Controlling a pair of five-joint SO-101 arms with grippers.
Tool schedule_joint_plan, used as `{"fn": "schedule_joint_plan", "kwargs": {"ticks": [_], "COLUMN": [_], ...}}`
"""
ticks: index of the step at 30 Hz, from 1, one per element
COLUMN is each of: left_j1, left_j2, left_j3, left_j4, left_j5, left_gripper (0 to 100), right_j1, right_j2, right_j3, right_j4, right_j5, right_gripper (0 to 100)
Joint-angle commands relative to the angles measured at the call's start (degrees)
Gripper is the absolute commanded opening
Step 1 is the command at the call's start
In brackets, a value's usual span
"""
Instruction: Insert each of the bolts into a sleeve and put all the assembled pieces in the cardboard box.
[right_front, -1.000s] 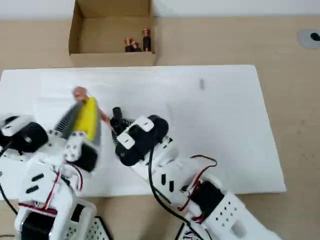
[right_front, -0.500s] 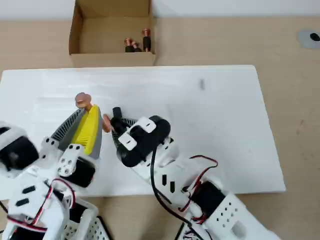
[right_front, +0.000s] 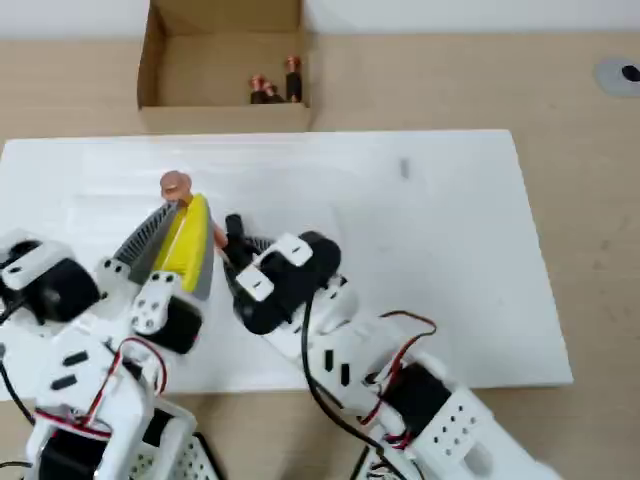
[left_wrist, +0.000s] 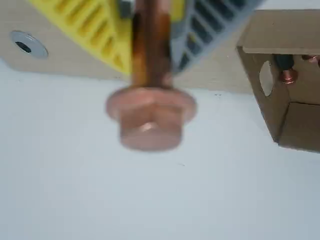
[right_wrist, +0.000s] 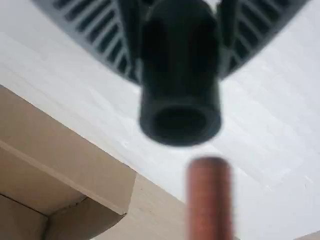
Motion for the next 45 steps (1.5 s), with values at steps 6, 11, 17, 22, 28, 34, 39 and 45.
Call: {"fn": "schedule_joint_plan", "kwargs": {"ticks": [6, 11, 17, 22, 28, 34, 39, 45], "left_j1": [-0.4, 1.8, 3.2, 3.1, 3.5, 7.3, 9.0, 6.9], "left_j2": [0.3, 0.3, 0.3, 0.3, 0.3, 0.2, 0.2, 0.2], "left_j3": [2.1, 2.1, 3.5, 4.0, 4.0, 3.3, 3.1, -0.1], "left_j4": [-3.4, -2.9, -3.0, -2.9, 1.4, 6.6, 6.8, 8.3], "left_j5": [-0.7, -0.7, -0.8, -3.4, -3.5, -5.6, -5.6, 0.5], "left_gripper": [1, 1, 1, 1, 1, 1, 1, 9], "right_j1": [-0.8, -0.8, -0.8, -0.7, -0.7, -0.7, -0.7, -0.7], "right_j2": [-1.6, -1.6, -1.7, -1.7, -1.7, -1.7, -1.7, -1.7], "right_j3": [-0.5, -0.5, -0.5, -0.5, -0.5, -0.5, -0.5, -0.2], "right_j4": [-1.4, -1.4, -1.4, -1.4, -1.4, -1.4, -1.4, -1.4], "right_j5": [0.4, 0.4, 0.4, 0.4, 0.4, 0.4, 0.4, 0.4], "right_gripper": [1.0, 1.0, 1.0, 1.0, 1.0, 1.0, 1.0, 1.0]}}
